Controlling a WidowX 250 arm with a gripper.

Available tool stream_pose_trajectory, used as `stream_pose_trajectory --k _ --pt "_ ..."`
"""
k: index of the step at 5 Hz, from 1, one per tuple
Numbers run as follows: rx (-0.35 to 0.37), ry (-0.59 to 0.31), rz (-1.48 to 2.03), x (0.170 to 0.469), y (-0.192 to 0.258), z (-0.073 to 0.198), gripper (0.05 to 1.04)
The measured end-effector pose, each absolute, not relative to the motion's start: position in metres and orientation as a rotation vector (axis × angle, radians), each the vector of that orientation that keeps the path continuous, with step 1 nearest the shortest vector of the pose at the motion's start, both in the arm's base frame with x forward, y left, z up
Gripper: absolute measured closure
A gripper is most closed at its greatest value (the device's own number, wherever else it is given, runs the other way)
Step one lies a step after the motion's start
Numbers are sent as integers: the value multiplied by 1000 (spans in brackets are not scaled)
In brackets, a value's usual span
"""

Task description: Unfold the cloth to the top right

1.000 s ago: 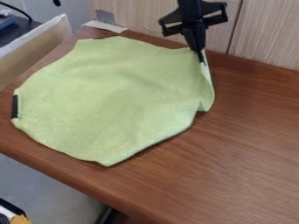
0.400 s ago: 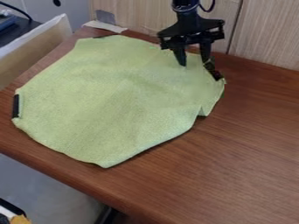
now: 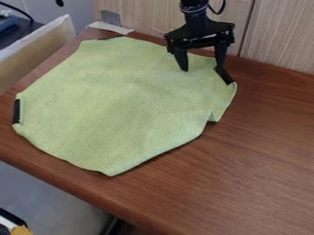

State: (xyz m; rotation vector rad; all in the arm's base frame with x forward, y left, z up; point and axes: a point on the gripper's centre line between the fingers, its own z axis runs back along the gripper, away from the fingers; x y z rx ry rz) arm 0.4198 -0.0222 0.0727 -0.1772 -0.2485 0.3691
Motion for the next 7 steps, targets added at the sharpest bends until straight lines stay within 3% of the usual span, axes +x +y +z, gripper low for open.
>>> stream_pose_trajectory --k 3,4,7 --pt "-93 -324 231 379 0 171 83" --pt "-109 -299 261 362 15 167 83" --pt "-107 -295 253 361 16 166 83"
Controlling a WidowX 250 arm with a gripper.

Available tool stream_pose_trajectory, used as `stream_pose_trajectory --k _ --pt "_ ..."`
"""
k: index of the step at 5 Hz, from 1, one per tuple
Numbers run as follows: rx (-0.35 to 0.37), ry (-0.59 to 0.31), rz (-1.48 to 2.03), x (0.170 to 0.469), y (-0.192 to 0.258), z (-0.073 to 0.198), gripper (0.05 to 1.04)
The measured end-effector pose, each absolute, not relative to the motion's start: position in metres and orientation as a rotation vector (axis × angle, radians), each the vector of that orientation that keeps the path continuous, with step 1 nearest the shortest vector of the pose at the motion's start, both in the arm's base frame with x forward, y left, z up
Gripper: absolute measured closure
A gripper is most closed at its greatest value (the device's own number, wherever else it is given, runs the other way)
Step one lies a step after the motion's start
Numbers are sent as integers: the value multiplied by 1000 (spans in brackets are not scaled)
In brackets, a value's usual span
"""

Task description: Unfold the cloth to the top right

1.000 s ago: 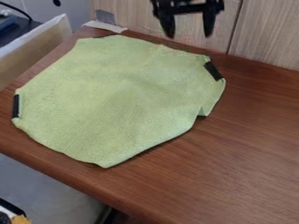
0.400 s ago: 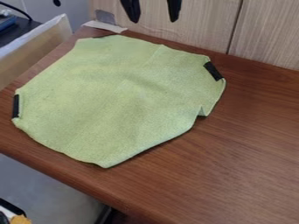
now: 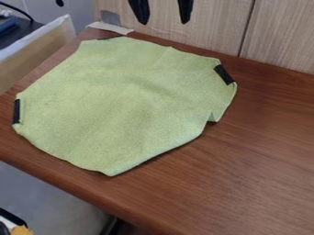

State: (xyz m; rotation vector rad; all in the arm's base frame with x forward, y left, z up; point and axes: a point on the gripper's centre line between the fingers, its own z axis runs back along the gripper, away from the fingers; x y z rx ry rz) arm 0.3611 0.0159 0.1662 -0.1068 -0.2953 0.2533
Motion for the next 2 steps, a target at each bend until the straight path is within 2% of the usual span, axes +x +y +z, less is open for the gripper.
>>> stream_pose_trajectory --k 2 --pt "-107 -298 253 361 16 167 83"
